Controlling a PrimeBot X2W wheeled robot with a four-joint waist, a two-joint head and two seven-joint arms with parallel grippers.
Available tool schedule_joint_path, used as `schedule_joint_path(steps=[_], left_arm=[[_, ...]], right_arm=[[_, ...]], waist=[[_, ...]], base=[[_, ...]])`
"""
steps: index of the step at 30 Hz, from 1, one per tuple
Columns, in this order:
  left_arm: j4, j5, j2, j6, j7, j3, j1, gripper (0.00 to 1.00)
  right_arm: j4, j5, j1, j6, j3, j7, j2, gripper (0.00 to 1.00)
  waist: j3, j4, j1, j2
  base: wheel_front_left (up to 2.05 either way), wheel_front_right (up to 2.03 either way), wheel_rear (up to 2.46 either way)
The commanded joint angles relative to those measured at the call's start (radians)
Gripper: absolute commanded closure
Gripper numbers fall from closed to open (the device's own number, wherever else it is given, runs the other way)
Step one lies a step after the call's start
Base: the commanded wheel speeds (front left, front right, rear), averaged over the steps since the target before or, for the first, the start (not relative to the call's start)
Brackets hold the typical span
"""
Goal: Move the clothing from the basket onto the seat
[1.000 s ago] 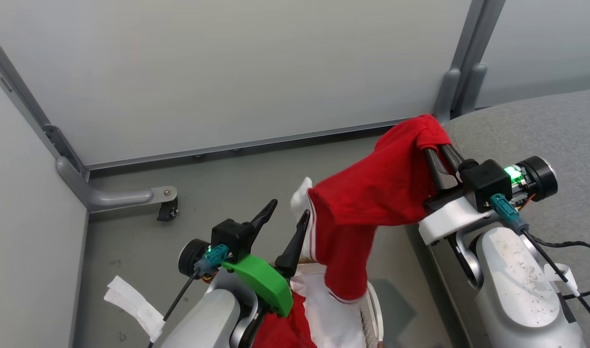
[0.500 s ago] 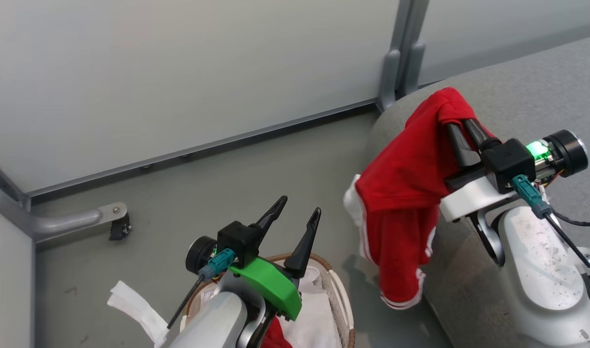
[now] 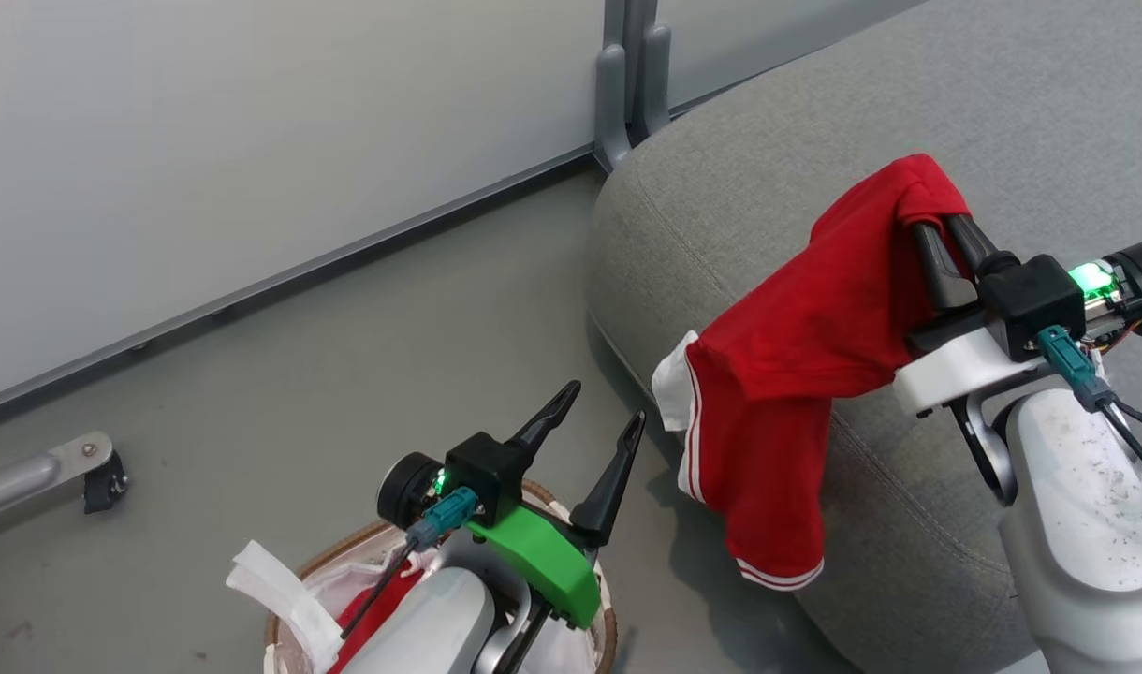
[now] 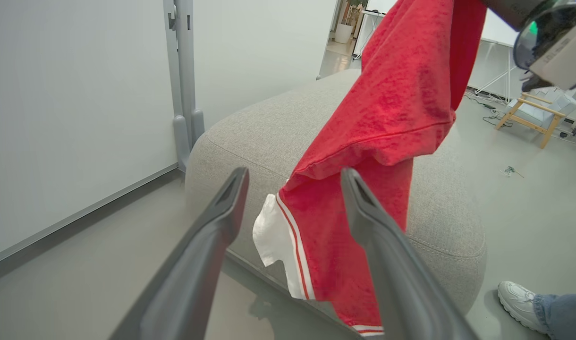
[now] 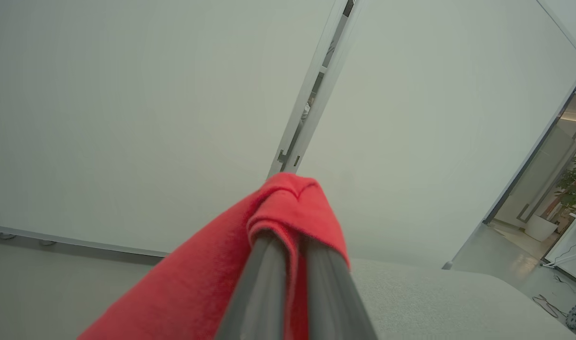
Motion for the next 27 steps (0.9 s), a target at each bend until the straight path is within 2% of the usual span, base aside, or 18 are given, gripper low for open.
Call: schedule_joint_path(steps=[1, 6, 12, 17, 21, 27], left_arm=[[-0.001, 0.013, 0.005, -0.003, 0.001, -0.002, -0.018, 0.0], [-0.004, 0.022, 0.005, -0.003, 0.001, -0.011, -0.032, 0.0], [0.005, 0.047, 0.007, -0.003, 0.001, -0.009, -0.058, 0.0], [0.002, 0.072, 0.026, -0.003, 0.001, -0.011, -0.09, 0.0], [-0.01, 0.082, 0.041, -0.003, 0.001, -0.002, -0.114, 0.0], [-0.037, 0.104, 0.05, -0.003, 0.001, -0.006, -0.164, 0.0]], right_arm=[[-0.005, 0.004, -0.015, -0.001, -0.005, -0.002, 0.006, 1.0], [0.0, 0.004, -0.044, -0.001, -0.017, -0.002, 0.011, 1.0], [-0.023, -0.01, -0.168, -0.001, -0.035, -0.002, -0.048, 1.0], [-0.007, -0.006, -0.335, -0.001, -0.092, -0.002, -0.141, 1.0], [0.047, 0.033, -0.476, -0.001, -0.157, -0.002, -0.173, 1.0], [0.148, 0.004, -0.664, -0.001, -0.166, 0.007, -0.283, 1.0]], waist=[[0.04, -0.032, 0.0, -0.0001], [0.081, -0.027, 0.0, -0.0001], [0.152, -0.007, 0.0, -0.0001], [0.23, 0.014, 0.0, -0.0001], [0.291, 0.023, 0.0, -0.0001], [0.383, 0.049, 0.0, -0.0001]], base=[[0.0, 0.0, 0.0], [0.0, 0.0, 0.0], [0.0, 0.0, 0.0], [0.0, 0.0, 0.0], [0.0, 0.0, 0.0], [0.0, 0.0, 0.0]])
